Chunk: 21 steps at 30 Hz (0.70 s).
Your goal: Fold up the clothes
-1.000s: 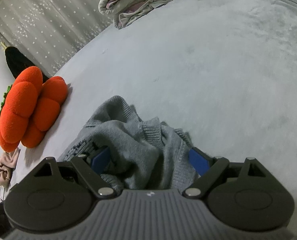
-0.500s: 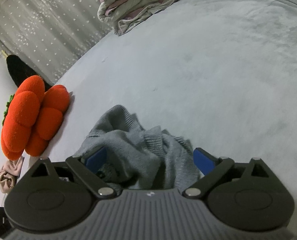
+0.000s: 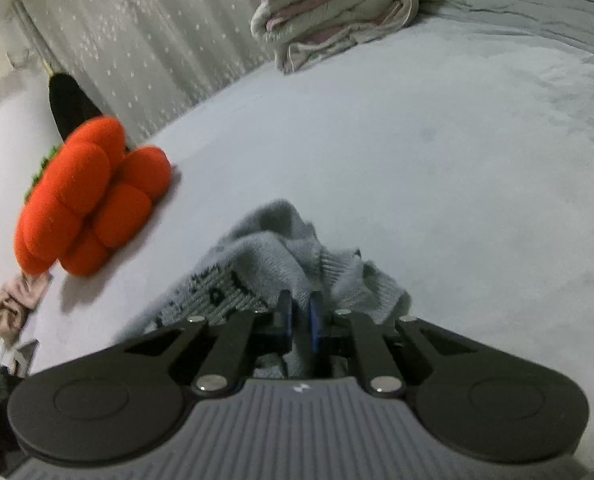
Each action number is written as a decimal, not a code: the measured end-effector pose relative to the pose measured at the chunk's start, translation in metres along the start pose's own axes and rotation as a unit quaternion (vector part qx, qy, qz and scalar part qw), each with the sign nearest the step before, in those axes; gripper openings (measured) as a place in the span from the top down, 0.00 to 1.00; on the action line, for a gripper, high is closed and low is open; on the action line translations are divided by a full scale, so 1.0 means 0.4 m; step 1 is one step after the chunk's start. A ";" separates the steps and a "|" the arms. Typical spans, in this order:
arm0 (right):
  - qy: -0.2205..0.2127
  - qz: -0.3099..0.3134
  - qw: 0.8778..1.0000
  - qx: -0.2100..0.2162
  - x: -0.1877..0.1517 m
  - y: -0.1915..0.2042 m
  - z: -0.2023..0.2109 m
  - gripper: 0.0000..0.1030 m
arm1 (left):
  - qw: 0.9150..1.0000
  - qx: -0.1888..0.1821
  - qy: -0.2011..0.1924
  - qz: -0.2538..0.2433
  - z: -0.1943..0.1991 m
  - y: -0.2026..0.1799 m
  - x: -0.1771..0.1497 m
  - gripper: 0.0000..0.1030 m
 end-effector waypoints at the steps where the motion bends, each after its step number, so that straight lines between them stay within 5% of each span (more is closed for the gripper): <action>1: -0.005 0.001 1.000 0.004 0.005 0.002 0.010 0.90 | 1.000 0.001 0.000 0.001 0.003 0.003 0.000 0.04; 17: -0.062 0.042 0.997 0.006 0.027 -0.014 0.148 0.99 | 1.000 0.019 0.002 0.024 0.013 0.022 0.007 0.04; 19: -0.057 0.041 0.998 0.005 0.024 -0.022 0.145 0.87 | 1.000 0.013 -0.004 0.016 0.010 0.011 0.009 0.06; 21: -0.052 0.039 0.998 0.004 0.021 -0.030 0.142 0.87 | 1.000 -0.006 -0.012 0.008 0.007 -0.009 0.010 0.08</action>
Point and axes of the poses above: each gripper's, at about its wrist camera, not at the fingertips, and z roughly against the way its jaws point, y to its left, x to its top, the point moved 5 cm from there along -z, roughly the way its jaws point, and after that the axes turned 3 degrees about x, right-handed, at the moved point
